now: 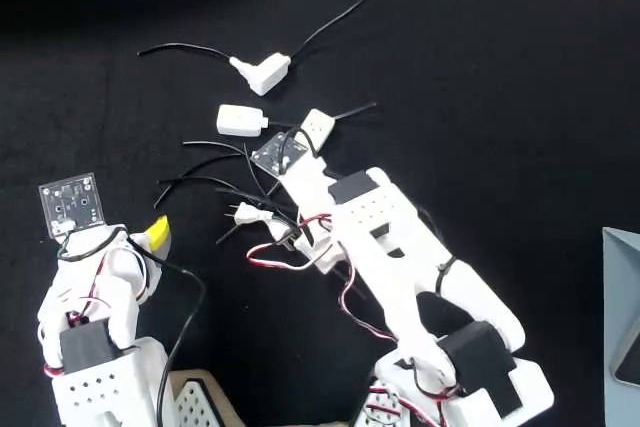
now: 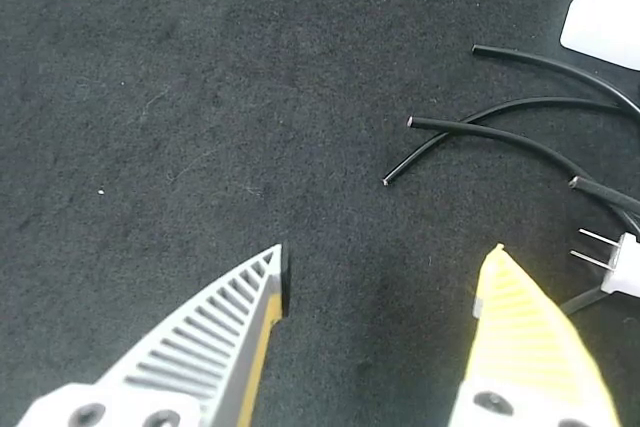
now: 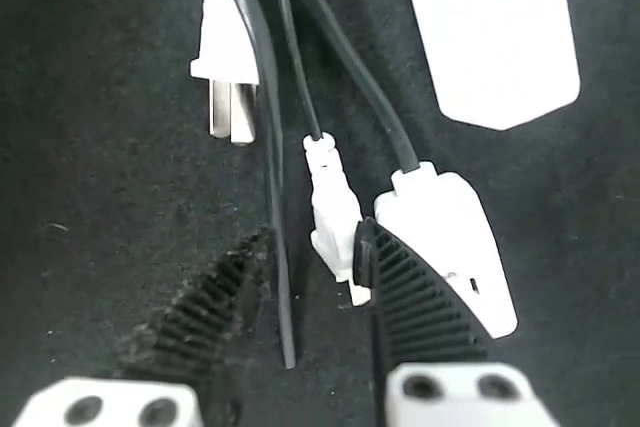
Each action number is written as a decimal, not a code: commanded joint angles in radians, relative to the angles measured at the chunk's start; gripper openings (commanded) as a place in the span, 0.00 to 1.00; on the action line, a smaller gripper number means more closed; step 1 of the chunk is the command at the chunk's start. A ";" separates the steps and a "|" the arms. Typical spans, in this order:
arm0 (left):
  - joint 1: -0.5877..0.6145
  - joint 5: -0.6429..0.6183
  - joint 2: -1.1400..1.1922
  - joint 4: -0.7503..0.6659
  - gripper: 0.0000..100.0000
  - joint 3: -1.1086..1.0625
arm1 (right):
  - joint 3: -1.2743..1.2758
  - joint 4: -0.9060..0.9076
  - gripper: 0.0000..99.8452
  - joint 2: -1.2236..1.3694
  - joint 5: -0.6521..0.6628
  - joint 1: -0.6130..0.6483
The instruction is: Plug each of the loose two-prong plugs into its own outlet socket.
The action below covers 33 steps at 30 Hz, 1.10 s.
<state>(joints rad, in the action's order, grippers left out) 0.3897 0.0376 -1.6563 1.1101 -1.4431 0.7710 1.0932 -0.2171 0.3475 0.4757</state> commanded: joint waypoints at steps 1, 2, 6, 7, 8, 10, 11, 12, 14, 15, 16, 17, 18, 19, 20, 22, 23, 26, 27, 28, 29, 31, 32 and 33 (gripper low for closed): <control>0.004 0.000 -0.006 -0.020 0.31 0.005 | -0.033 0.012 0.13 -0.005 0.017 -0.026; 0.004 0.000 -0.006 -0.020 0.31 0.005 | -0.030 0.012 0.13 -0.005 0.017 -0.031; 0.004 0.000 -0.006 -0.020 0.31 0.005 | -0.022 -0.014 0.13 -0.005 0.018 -0.064; 0.004 0.000 -0.006 -0.020 0.31 0.005 | -0.022 -0.020 0.13 -0.005 0.028 -0.078; 0.004 0.000 -0.006 -0.020 0.31 0.005 | -0.021 -0.021 0.12 -0.005 0.046 -0.089; 0.004 0.000 -0.006 -0.020 0.31 0.005 | -0.018 -0.017 0.12 -0.005 0.061 -0.092; 0.004 0.000 -0.006 -0.020 0.31 0.005 | -0.010 -0.015 0.12 -0.005 0.060 -0.091; 0.004 0.000 -0.006 -0.020 0.31 0.005 | -0.001 -0.018 0.12 -0.005 0.060 -0.084; 0.004 0.000 -0.006 -0.020 0.31 0.005 | 0.013 -0.021 0.12 -0.007 0.058 -0.058; 0.004 0.000 -0.006 -0.020 0.31 0.005 | 0.019 -0.023 0.12 -0.005 0.058 -0.046; 0.004 0.000 -0.006 -0.020 0.31 0.005 | 0.025 -0.028 0.12 -0.005 0.058 -0.034; 0.004 0.000 -0.006 -0.020 0.31 0.005 | 0.035 -0.044 0.12 -0.005 0.058 -0.021; 0.004 0.000 -0.006 -0.020 0.31 0.005 | 0.044 -0.060 0.12 -0.005 0.057 -0.011; 0.004 0.000 -0.006 -0.020 0.31 0.005 | 0.054 -0.077 0.12 -0.005 0.057 -0.003; 0.004 0.000 -0.006 -0.020 0.31 0.005 | 0.064 -0.094 0.12 -0.005 0.057 0.006; 0.004 0.000 -0.006 -0.020 0.31 0.005 | 0.071 -0.112 0.12 -0.005 0.055 0.015; 0.004 0.000 -0.006 -0.020 0.31 0.005 | 0.067 -0.115 0.12 -0.005 0.038 0.015; 0.004 0.000 -0.006 -0.020 0.31 0.005 | 0.056 -0.120 0.12 -0.005 0.003 0.014; 0.004 0.000 -0.006 -0.020 0.31 0.005 | 0.056 -0.120 0.12 -0.005 0.002 0.014; 0.004 0.000 -0.006 -0.020 0.31 0.005 | 0.058 -0.120 0.12 -0.004 0.002 0.014; 0.004 0.000 -0.006 -0.020 0.31 0.005 | 0.058 -0.120 0.12 -0.004 0.002 0.014; 0.004 0.000 -0.006 -0.020 0.31 0.005 | 0.061 -0.120 0.12 -0.004 0.002 0.012; 0.004 0.000 -0.006 -0.020 0.31 0.005 | 0.061 -0.120 0.12 -0.004 0.002 0.011; 0.004 0.000 -0.006 -0.020 0.31 0.005 | 0.061 -0.121 0.12 -0.004 0.002 0.005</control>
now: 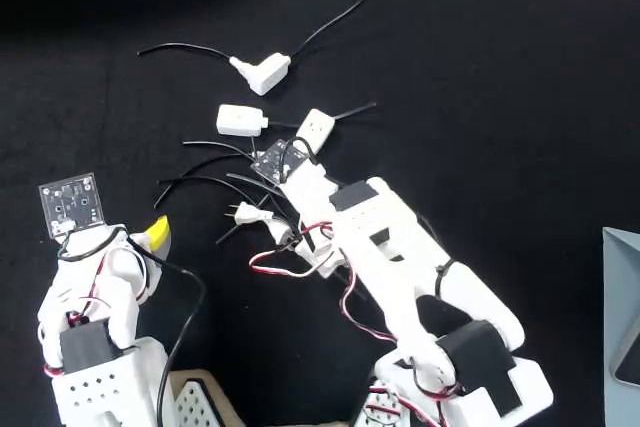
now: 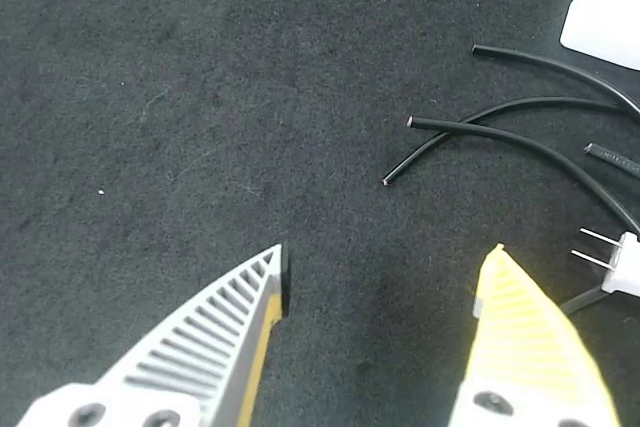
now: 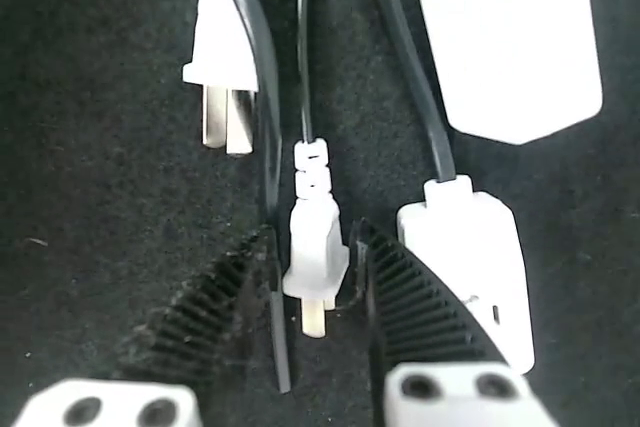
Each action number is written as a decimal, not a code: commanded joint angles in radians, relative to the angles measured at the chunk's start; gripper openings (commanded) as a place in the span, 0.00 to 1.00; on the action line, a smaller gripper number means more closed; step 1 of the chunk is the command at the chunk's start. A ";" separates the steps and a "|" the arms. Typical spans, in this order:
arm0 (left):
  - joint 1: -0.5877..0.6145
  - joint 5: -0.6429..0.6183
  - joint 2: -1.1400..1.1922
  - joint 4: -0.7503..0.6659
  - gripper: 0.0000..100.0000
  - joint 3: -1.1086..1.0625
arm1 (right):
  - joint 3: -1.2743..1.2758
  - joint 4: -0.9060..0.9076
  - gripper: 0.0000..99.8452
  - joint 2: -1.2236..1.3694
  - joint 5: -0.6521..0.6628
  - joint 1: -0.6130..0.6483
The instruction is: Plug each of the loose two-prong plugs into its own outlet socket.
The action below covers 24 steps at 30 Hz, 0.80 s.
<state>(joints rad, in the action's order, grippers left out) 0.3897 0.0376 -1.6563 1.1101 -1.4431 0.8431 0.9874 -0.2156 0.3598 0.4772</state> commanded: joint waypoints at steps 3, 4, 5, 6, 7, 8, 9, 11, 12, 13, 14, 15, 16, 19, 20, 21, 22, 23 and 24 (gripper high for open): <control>0.004 0.000 -0.006 -0.020 0.31 0.005 | -0.016 -0.015 0.12 -0.005 -0.009 -0.017; 0.004 0.000 -0.006 -0.020 0.31 0.005 | -0.016 -0.015 0.12 -0.005 -0.009 -0.021; 0.004 0.000 -0.006 -0.020 0.31 0.005 | -0.016 -0.015 0.12 -0.005 -0.009 -0.025; 0.004 0.000 -0.006 -0.020 0.31 0.005 | -0.016 -0.015 0.11 -0.005 -0.009 -0.026; 0.004 0.000 -0.006 -0.020 0.31 0.005 | -0.016 -0.015 0.09 -0.005 -0.009 -0.026; 0.004 0.000 -0.006 -0.020 0.31 0.005 | -0.016 -0.015 0.07 -0.005 0.000 -0.026; 0.004 0.000 -0.006 -0.020 0.31 0.005 | -0.016 -0.015 0.06 -0.005 0.014 -0.026; 0.004 0.000 -0.006 -0.020 0.31 0.005 | -0.018 -0.017 0.05 -0.005 0.028 -0.026; 0.004 0.000 -0.006 -0.020 0.31 0.005 | -0.018 -0.017 0.05 -0.005 0.028 -0.026; 0.004 0.000 -0.006 -0.020 0.31 0.005 | -0.018 -0.017 0.06 -0.005 0.026 -0.026; 0.004 0.000 -0.006 -0.020 0.31 0.005 | -0.018 -0.017 0.07 -0.005 0.026 -0.026; 0.004 0.000 -0.006 -0.020 0.31 0.005 | -0.018 -0.017 0.07 -0.005 0.025 -0.026; 0.004 0.000 -0.006 -0.020 0.31 0.005 | -0.018 -0.017 0.08 -0.005 0.025 -0.026; 0.004 0.000 -0.006 -0.020 0.31 0.005 | -0.018 -0.017 0.09 0.007 0.025 -0.026; 0.004 0.000 -0.006 -0.020 0.31 0.005 | -0.024 -0.017 0.09 0.021 0.025 -0.026; 0.004 0.000 -0.006 -0.020 0.31 0.005 | -0.036 -0.017 0.09 0.041 0.025 -0.026; 0.004 0.000 -0.006 -0.020 0.31 0.005 | -0.050 -0.017 0.09 0.067 0.025 -0.028; 0.004 0.000 -0.006 -0.020 0.31 0.005 | -0.064 -0.015 0.09 0.096 0.025 -0.034; 0.004 0.000 -0.006 -0.020 0.31 0.005 | -0.082 -0.014 0.09 0.125 0.025 -0.040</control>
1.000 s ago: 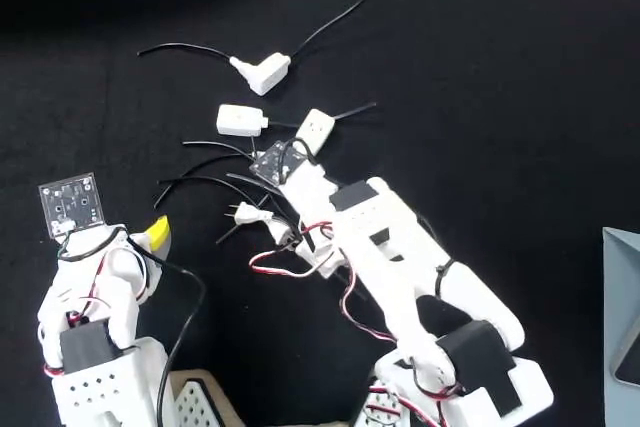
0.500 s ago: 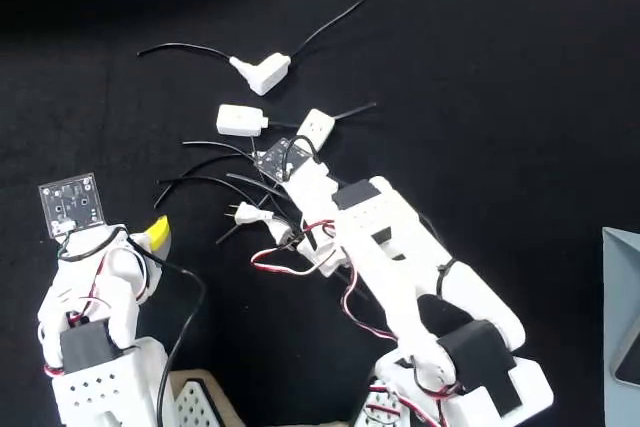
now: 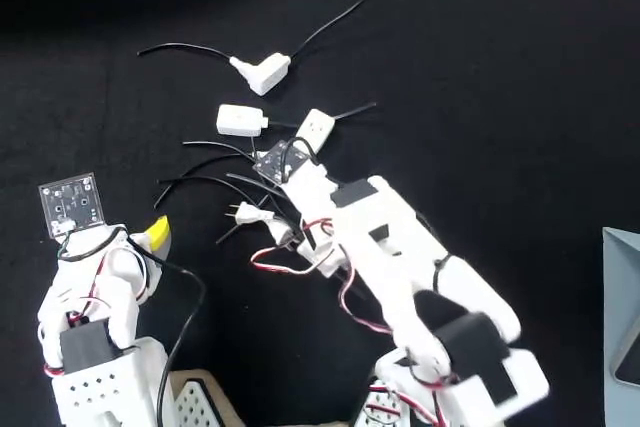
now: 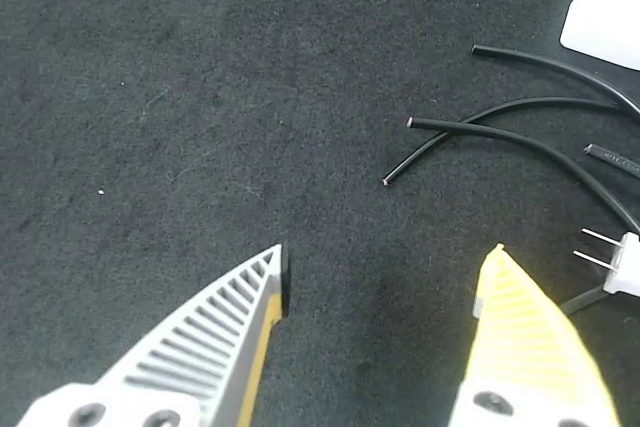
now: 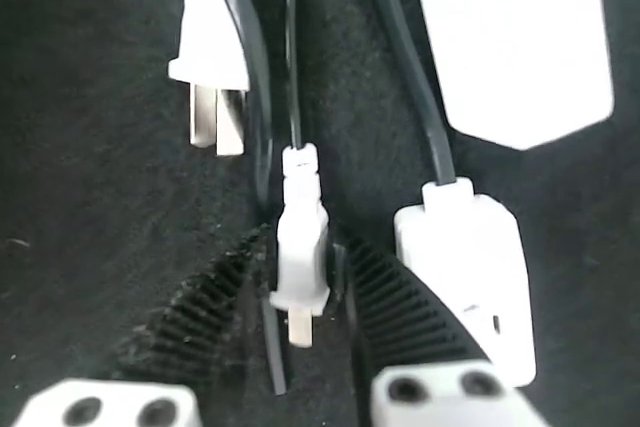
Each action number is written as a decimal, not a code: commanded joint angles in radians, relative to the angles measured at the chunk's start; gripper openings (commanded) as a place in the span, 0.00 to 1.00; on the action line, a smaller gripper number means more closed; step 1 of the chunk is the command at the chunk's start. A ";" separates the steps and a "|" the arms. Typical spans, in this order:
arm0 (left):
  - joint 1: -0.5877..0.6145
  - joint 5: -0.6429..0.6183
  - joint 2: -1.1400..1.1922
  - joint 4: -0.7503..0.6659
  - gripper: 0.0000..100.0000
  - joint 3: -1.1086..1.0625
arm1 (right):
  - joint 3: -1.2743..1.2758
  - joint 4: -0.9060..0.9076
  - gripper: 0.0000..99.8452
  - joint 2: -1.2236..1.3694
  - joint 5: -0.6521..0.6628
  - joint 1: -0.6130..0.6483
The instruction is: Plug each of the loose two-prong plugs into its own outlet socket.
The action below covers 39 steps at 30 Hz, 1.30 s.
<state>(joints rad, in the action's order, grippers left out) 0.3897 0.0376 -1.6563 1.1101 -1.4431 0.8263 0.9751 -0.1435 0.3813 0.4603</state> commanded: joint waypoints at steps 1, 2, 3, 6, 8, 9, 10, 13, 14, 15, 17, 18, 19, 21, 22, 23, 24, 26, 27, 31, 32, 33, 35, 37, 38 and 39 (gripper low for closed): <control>0.004 0.000 -0.006 -0.020 0.31 0.005 | -0.082 0.003 0.09 0.074 0.003 -0.028; 0.004 0.000 -0.006 -0.020 0.31 0.005 | -0.096 0.005 0.09 0.094 0.003 -0.029; 0.004 0.000 -0.006 -0.020 0.31 0.005 | -0.105 0.005 0.09 0.108 0.003 -0.037; 0.004 0.000 -0.006 -0.020 0.31 0.005 | -0.117 0.005 0.05 0.108 0.009 -0.044; 0.004 0.000 -0.006 -0.020 0.31 0.005 | -0.120 0.005 0.01 0.087 0.009 -0.049; 0.004 0.000 -0.006 -0.020 0.31 0.005 | -0.119 0.006 0.01 0.070 0.009 -0.049; 0.004 0.000 -0.006 -0.020 0.31 0.005 | -0.116 0.018 0.01 0.047 0.009 -0.049; 0.002 0.000 -0.006 -0.020 0.31 0.005 | -0.124 0.100 0.01 -0.054 0.005 -0.043; 0.002 0.000 -0.006 -0.020 0.31 0.005 | -0.128 0.126 0.01 -0.101 0.003 -0.043; -0.004 0.000 -0.006 -0.020 0.31 0.007 | -0.131 0.150 0.01 -0.151 0.003 -0.043; -0.028 -0.006 -0.006 -0.020 0.31 0.015 | -0.131 0.181 0.01 -0.260 0.002 -0.046; -0.042 -0.008 -0.006 -0.020 0.31 0.021 | -0.127 0.189 0.01 -0.312 -0.002 -0.046; -0.056 -0.009 -0.008 -0.020 0.31 0.035 | -0.125 0.193 0.01 -0.357 -0.020 -0.043; -0.087 -0.015 -0.008 -0.014 0.31 0.068 | -0.117 0.189 0.01 -0.441 -0.084 -0.038; -0.102 -0.037 -0.008 -0.012 0.31 0.085 | -0.116 0.187 0.01 -0.472 -0.118 -0.025; -0.119 -0.066 -0.008 -0.012 0.31 0.101 | -0.114 0.186 0.01 -0.501 -0.149 -0.009; -0.140 -0.092 -0.008 -0.017 0.31 0.111 | -0.113 0.186 0.01 -0.526 -0.183 0.009; -0.193 -0.117 -0.008 -0.023 0.31 0.133 | -0.113 0.172 0.01 -0.568 -0.258 0.058; -0.217 -0.118 -0.008 -0.028 0.31 0.140 | -0.111 0.161 0.01 -0.585 -0.295 0.081; -0.280 -0.123 -0.008 -0.104 0.31 0.113 | -0.097 0.089 0.01 -0.628 -0.387 0.169; -0.285 -0.123 -0.008 -0.126 0.31 0.101 | -0.084 0.060 0.01 -0.634 -0.399 0.192; -0.286 -0.123 -0.008 -0.144 0.31 0.091 | -0.067 0.032 0.01 -0.644 -0.411 0.215; -0.286 -0.123 -0.008 -0.178 0.31 0.076 | -0.027 -0.028 0.01 -0.657 -0.433 0.255; -0.288 -0.123 -0.008 -0.196 0.31 0.068 | 0.019 -0.089 0.01 -0.673 -0.448 0.285; -0.288 -0.123 -0.008 -0.198 0.31 0.068 | 0.042 -0.118 0.01 -0.679 -0.450 0.298; -0.289 -0.123 -0.008 -0.198 0.31 0.070 | 0.062 -0.146 0.01 -0.684 -0.451 0.307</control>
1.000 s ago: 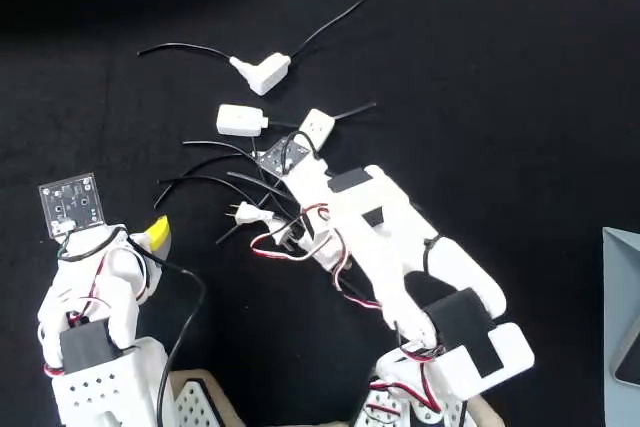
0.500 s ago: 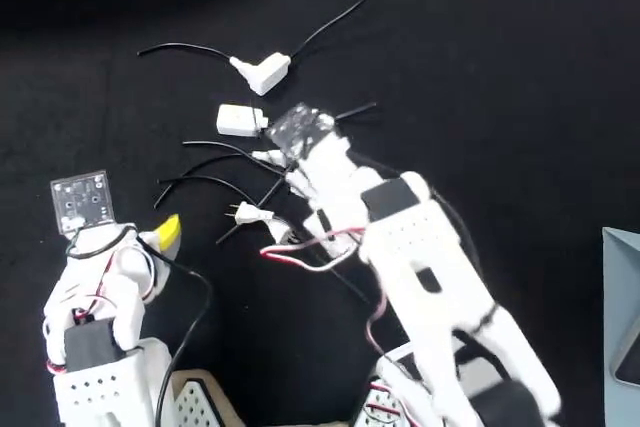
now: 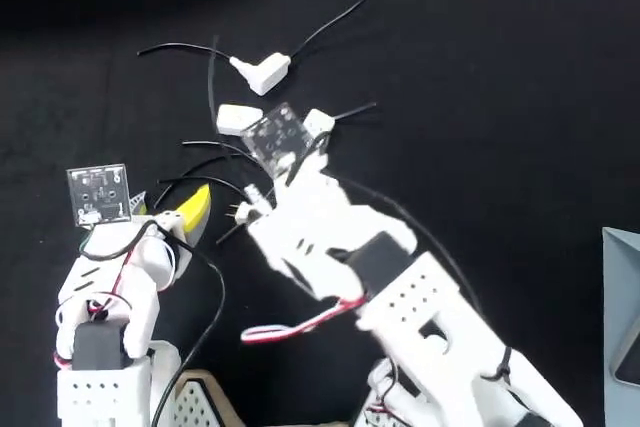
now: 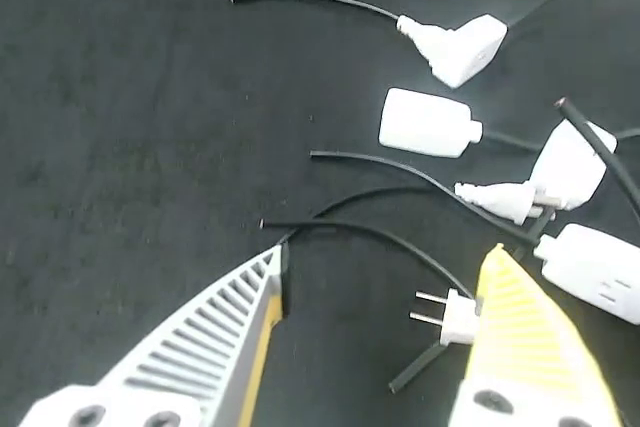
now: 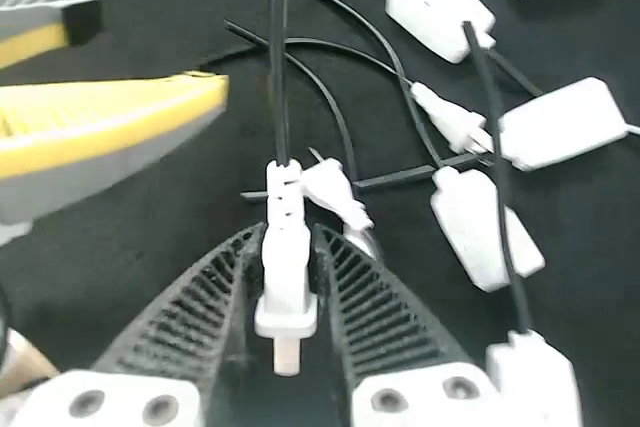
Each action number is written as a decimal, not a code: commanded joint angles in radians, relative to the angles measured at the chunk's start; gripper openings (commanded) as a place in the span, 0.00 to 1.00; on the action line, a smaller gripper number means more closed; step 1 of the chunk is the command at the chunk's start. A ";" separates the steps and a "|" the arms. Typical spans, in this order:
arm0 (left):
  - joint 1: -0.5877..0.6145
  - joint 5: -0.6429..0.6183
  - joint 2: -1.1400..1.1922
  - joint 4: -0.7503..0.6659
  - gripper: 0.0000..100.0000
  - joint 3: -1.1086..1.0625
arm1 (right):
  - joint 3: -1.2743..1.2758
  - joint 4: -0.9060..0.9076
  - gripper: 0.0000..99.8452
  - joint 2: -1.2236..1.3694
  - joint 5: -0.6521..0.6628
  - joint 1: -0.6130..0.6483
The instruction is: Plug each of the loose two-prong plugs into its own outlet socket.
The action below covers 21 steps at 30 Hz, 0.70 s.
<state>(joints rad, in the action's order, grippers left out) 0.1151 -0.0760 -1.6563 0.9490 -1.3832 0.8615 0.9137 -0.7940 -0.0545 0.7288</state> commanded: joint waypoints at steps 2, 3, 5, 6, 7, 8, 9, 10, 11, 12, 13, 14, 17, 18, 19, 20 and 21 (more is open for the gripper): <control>-0.033 -0.009 -0.008 -0.037 0.31 0.016 | 0.061 -0.126 0.01 -0.038 -0.020 0.052; -0.050 -0.009 -0.008 -0.037 0.31 0.016 | 0.070 -0.138 0.01 -0.038 -0.018 0.058; -0.093 -0.009 -0.008 -0.038 0.31 0.016 | 0.082 -0.149 0.01 -0.039 -0.018 0.072; -0.116 -0.008 -0.008 -0.038 0.31 0.016 | 0.085 -0.147 0.01 -0.039 -0.018 0.080; -0.136 -0.006 -0.008 -0.038 0.31 0.018 | 0.087 -0.147 0.01 -0.039 -0.018 0.086; -0.153 -0.005 -0.008 -0.038 0.31 0.021 | 0.087 -0.146 0.01 -0.038 -0.018 0.091; -0.165 -0.003 -0.008 -0.037 0.31 0.030 | 0.087 -0.146 0.01 -0.035 -0.018 0.092; -0.174 -0.002 -0.008 -0.032 0.31 0.038 | 0.088 -0.146 0.01 -0.035 -0.017 0.092; -0.179 -0.002 -0.008 -0.031 0.31 0.047 | 0.093 -0.146 0.01 -0.035 -0.014 0.091; -0.186 -0.002 -0.008 -0.029 0.31 0.059 | 0.097 -0.146 0.01 -0.035 -0.012 0.089; -0.194 -0.002 -0.008 -0.029 0.31 0.068 | 0.104 -0.146 0.01 -0.035 -0.012 0.089; -0.203 0.000 -0.008 -0.029 0.31 0.076 | 0.111 -0.146 0.01 -0.035 -0.012 0.089; -0.251 0.051 -0.008 -0.028 0.31 0.084 | 0.131 -0.146 0.01 -0.035 -0.012 0.089; -0.268 0.080 -0.008 -0.028 0.31 0.077 | 0.136 -0.146 0.01 -0.036 -0.012 0.087; -0.285 0.106 -0.008 -0.018 0.31 0.070 | 0.142 -0.146 0.01 -0.038 -0.012 0.087; -0.297 0.123 -0.008 -0.009 0.31 0.064 | 0.143 -0.146 0.01 -0.039 -0.012 0.087; -0.309 0.135 -0.008 0.000 0.31 0.059 | 0.148 -0.146 0.01 -0.039 -0.012 0.086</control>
<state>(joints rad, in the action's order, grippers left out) -0.1274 -0.0069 -1.6563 0.9367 -1.3663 1.0134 0.7910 -0.8063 -0.0667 0.8009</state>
